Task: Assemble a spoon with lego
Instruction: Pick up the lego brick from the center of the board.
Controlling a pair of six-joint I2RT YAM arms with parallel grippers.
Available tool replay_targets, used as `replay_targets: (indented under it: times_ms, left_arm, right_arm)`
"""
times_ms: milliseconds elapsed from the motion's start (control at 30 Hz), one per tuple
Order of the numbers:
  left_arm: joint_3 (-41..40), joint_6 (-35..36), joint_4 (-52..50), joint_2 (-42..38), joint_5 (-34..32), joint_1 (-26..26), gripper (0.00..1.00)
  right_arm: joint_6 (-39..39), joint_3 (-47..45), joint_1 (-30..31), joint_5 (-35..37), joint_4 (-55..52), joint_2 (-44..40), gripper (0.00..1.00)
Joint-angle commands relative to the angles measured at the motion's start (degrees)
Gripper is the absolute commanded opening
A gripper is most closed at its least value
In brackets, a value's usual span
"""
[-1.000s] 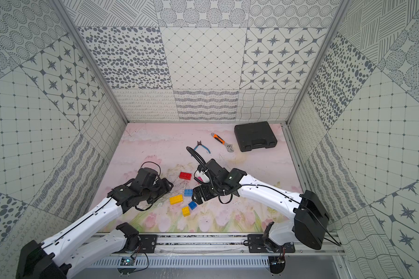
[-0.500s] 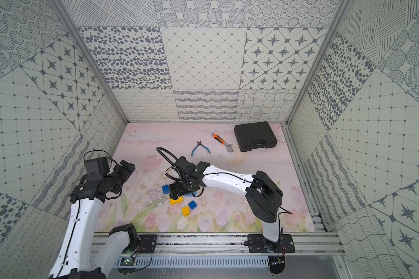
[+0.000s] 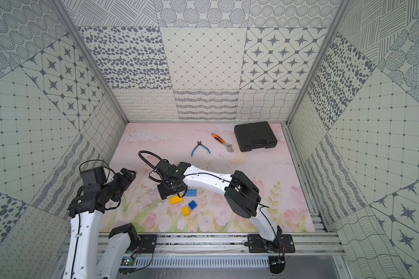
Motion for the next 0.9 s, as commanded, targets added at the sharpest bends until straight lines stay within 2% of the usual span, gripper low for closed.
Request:
replay_targets:
  times_ms: [0,400,633,867]
  left_arm:
    - [0.37,1.07,-2.99,-2.27,3.79,0.23,0.93]
    - [2.32,1.64,-5.43,-5.38,5.17,0.22,0.92]
    - [2.41,2.29,-6.06,-5.8,5.82,0.21,0.92]
    - [1.87,2.49,-5.98,-6.09,5.79,0.23,0.92]
  right_arm:
    - [0.84,4.97,0.49,2.22,-2.69,4.58,0.75]
    - [1.64,15.8,0.54,8.88,-5.99,12.93,0.65]
    - [1.18,23.61,0.53,9.67,-10.54,18.36,0.51]
    - [1.39,22.15,0.69,9.76,-10.56,17.84,0.48]
